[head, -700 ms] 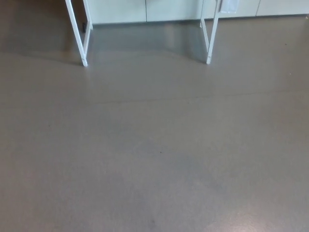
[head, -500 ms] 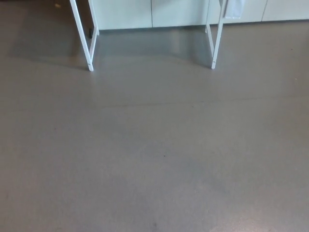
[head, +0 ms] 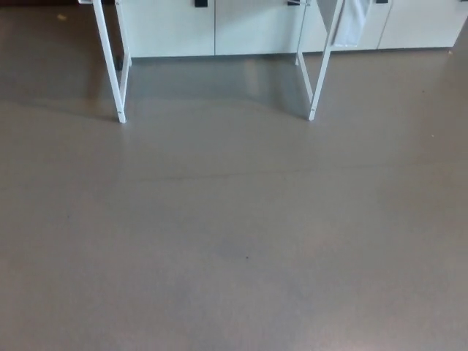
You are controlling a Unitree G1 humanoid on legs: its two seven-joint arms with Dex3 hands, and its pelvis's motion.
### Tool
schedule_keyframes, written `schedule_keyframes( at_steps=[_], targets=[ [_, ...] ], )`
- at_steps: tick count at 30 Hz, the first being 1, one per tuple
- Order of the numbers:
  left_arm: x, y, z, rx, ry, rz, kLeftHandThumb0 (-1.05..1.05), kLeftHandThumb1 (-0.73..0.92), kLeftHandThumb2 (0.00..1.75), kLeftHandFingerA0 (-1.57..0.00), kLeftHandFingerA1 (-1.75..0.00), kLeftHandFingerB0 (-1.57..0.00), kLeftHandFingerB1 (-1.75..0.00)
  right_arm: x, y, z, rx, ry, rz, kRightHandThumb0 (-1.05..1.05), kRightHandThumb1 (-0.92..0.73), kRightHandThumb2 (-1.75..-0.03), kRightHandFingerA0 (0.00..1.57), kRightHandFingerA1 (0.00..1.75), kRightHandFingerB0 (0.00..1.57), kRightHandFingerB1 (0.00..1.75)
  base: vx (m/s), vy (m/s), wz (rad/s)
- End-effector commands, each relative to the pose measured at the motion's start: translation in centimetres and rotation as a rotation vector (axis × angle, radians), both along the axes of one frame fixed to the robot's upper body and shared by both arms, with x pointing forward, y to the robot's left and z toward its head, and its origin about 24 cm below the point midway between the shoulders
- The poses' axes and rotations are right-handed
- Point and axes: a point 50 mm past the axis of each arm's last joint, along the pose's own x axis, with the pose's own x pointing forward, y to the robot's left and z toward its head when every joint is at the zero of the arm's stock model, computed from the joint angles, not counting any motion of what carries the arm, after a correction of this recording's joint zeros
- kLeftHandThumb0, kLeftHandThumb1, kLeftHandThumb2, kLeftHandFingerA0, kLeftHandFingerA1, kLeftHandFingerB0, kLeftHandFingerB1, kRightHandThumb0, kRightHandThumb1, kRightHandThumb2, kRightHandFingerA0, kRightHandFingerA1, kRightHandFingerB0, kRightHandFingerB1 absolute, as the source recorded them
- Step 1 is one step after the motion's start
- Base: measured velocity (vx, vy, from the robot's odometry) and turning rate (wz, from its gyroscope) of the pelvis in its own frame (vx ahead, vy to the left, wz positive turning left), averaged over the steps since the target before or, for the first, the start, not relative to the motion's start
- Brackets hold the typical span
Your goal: The robot walks towards a desk on which a file tray is kept in the middle and a cube is kept to its right. The robot lifts the cube using its right hand and places it on the file tray.
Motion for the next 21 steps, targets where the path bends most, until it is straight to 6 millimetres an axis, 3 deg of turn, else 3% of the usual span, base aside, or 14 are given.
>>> schedule_keyframes(
  at_steps=[1, 4, 5, 6, 7, 9, 10, 11, 14, 15, 16, 18, 20, 21],
  targets=[
    [-0.1, -0.1, -0.1, -0.005, 0.01, 0.006, -0.91, 0.66, 0.68, -0.05, -0.69, 0.0, -0.1, 0.6, -0.4, 0.5, -0.01, -0.014, 0.005, -0.76, -0.49, -0.85, 0.01, 0.18, 0.08, 0.19, 0.08, -0.117, 0.09],
    [0.3, 0.0, -0.1, -0.003, 0.002, 0.005, -0.91, 0.66, 0.68, -0.05, -0.69, 0.0, -0.1, 0.8, -0.4, 0.5, -0.009, -0.022, 0.006, -0.76, -0.49, -0.85, 0.01, 0.18, 0.08, 0.19, 0.24, -0.213, 0.2],
    [0.2, 0.0, -0.1, -0.014, -0.013, 0.017, -0.97, 0.51, 1.05, -0.01, -0.59, 0.0, -0.36, 1.0, -0.3, 0.4, -0.012, -0.031, 0.006, -0.75, -0.47, -0.82, 0.0, 0.19, 0.09, 0.18, 0.29, -0.28, 0.3],
    [0.3, 0.0, -0.1, -0.018, -0.02, 0.02, -0.97, 0.51, 1.05, -0.01, -0.59, 0.0, -0.36, 0.9, -0.3, 0.4, -0.006, -0.045, 0.002, -0.75, -0.47, -0.82, 0.0, 0.19, 0.09, 0.18, 0.36, -0.303, 1.02],
    [0.2, 0.0, -0.1, -0.018, -0.019, 0.02, -0.94, 0.64, 0.69, -0.03, -0.65, 0.0, -0.08, 0.9, -0.3, 0.4, -0.014, -0.039, 0.009, -0.78, -0.48, -0.83, 0.07, 0.37, 0.08, 0.15, 0.26, -0.255, 0.27],
    [0.2, 0.0, -0.2, -0.026, -0.023, 0.035, -0.95, 0.64, 0.68, -0.04, -0.68, 0.0, -0.07, 0.9, -0.3, 0.4, -0.008, -0.022, 0.014, -0.71, -0.49, -0.85, 0.11, 0.47, 0.02, 0.2, 0.29, -0.245, 0.56],
    [0.2, 0.0, -0.2, -0.016, -0.014, 0.03, -0.96, 0.65, 0.68, -0.06, -0.71, 0.0, -0.1, 0.9, -0.3, 0.4, -0.003, -0.037, 0.009, -0.74, -0.46, -0.82, 0.05, 0.45, 0.06, 0.15, 0.31, -0.192, 0.27],
    [0.5, 0.1, -0.2, -0.008, -0.017, 0.033, -0.91, 0.66, 0.69, -0.02, -0.64, 0.0, -0.07, 1.0, -0.2, 0.3, 0.013, -0.059, -0.02, -0.69, -0.47, -0.81, 0.1, 0.46, 0.03, 0.2, 0.29, -0.152, 0.21],
    [1.0, 0.3, -0.1, -0.001, -0.032, 0.032, -0.93, 0.67, 0.67, -0.03, -0.69, 0.0, -0.09, 1.3, -0.1, 0.2, 0.031, -0.082, -0.033, -0.68, -0.47, -0.81, 0.11, 0.45, 0.04, 0.22, 0.31, -0.095, 0.05],
    [1.1, 0.4, -0.1, -0.001, -0.034, 0.025, -0.92, 0.68, 0.68, -0.07, -0.73, 0.0, -0.1, 1.3, -0.1, 0.2, 0.03, -0.079, -0.024, -0.62, -0.61, -0.59, 0.25, 0.37, 0.05, 0.17, 0.32, -0.039, -0.01],
    [1.2, 0.4, 0.0, 0.0, -0.035, 0.016, -0.97, 0.54, 1.07, -0.02, -0.61, 0.0, -0.37, 1.3, -0.1, 0.2, 0.011, -0.058, -0.007, -0.74, -0.51, -0.85, 0.11, 0.45, 0.04, 0.23, 0.31, -0.007, -0.06],
    [1.3, 0.3, 0.0, 0.005, -0.038, 0.021, -0.96, 0.53, 1.06, -0.01, -0.61, 0.0, -0.36, 1.3, -0.1, 0.1, -0.019, -0.038, 0.008, -0.7, -0.47, -0.87, 0.02, 0.41, 0.02, 0.24, 0.38, 0.064, -0.21],
    [1.2, 0.4, 0.0, 0.01, -0.031, 0.024, -0.97, 0.52, 1.06, -0.01, -0.6, 0.0, -0.36, 1.3, -0.1, 0.3, -0.008, -0.037, 0.016, -0.82, -0.53, -0.87, 0.0, 0.13, 0.07, 0.15, 0.47, 0.114, -0.29],
    [1.2, 0.4, 0.0, 0.011, -0.029, 0.022, -0.97, 0.52, 1.06, -0.01, -0.6, 0.0, -0.36, 1.3, -0.1, 0.3, -0.025, -0.022, 0.033, -0.82, -0.53, -0.87, 0.0, 0.13, 0.07, 0.15, 0.54, 0.158, -0.3]
  ],
)
